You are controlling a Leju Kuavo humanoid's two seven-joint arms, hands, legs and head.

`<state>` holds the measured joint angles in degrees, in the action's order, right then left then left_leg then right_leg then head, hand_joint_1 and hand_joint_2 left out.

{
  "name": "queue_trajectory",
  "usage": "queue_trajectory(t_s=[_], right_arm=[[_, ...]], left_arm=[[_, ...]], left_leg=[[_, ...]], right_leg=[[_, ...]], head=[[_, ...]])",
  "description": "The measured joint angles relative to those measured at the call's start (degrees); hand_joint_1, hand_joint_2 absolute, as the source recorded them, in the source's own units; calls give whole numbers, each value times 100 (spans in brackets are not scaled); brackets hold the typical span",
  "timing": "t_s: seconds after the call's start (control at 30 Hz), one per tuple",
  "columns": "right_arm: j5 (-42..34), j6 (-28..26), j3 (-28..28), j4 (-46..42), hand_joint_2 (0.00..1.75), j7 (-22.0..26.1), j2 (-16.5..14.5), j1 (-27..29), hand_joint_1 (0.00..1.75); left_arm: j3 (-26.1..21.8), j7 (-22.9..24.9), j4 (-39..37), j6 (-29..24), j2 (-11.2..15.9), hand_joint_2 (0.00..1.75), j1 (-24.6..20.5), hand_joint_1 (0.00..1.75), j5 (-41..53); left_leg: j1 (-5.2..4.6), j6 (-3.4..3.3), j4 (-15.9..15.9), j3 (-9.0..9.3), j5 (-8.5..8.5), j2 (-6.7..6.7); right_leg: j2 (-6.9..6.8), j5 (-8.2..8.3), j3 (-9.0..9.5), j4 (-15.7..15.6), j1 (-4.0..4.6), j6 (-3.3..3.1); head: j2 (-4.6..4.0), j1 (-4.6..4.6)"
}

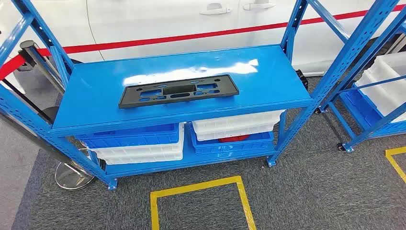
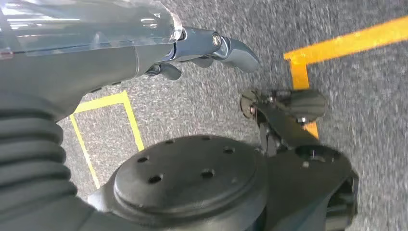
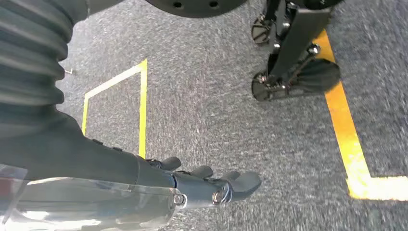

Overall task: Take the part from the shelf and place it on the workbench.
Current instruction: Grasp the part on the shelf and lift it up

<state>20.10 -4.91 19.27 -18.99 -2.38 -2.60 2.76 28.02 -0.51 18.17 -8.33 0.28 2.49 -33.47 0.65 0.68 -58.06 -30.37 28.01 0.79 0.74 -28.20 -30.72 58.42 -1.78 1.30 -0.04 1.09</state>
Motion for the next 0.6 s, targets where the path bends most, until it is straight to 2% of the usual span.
queue_trajectory(t_s=[0.2,0.4,0.6], right_arm=[[262,-175,498,61,175,304,-7,-197,0],[427,-325,1058,52,175,925,24,-605,0],[338,-326,1230,-293,175,1544,134,-1130,0]], left_arm=[[564,-44,-118,-170,0,0,-122,0,-636],[1203,-89,-264,-351,0,0,-260,0,-1337],[1747,-129,-379,-495,0,0,-381,0,-1925]], left_leg=[[-1,-1,-1,-3,0,0],[-2,-5,-2,-3,-3,0],[-2,-10,-4,0,-8,0]], right_leg=[[1,1,2,0,-1,2],[0,4,3,0,-2,6],[-1,7,3,0,-3,10]], head=[[0,0],[0,0],[0,0]])
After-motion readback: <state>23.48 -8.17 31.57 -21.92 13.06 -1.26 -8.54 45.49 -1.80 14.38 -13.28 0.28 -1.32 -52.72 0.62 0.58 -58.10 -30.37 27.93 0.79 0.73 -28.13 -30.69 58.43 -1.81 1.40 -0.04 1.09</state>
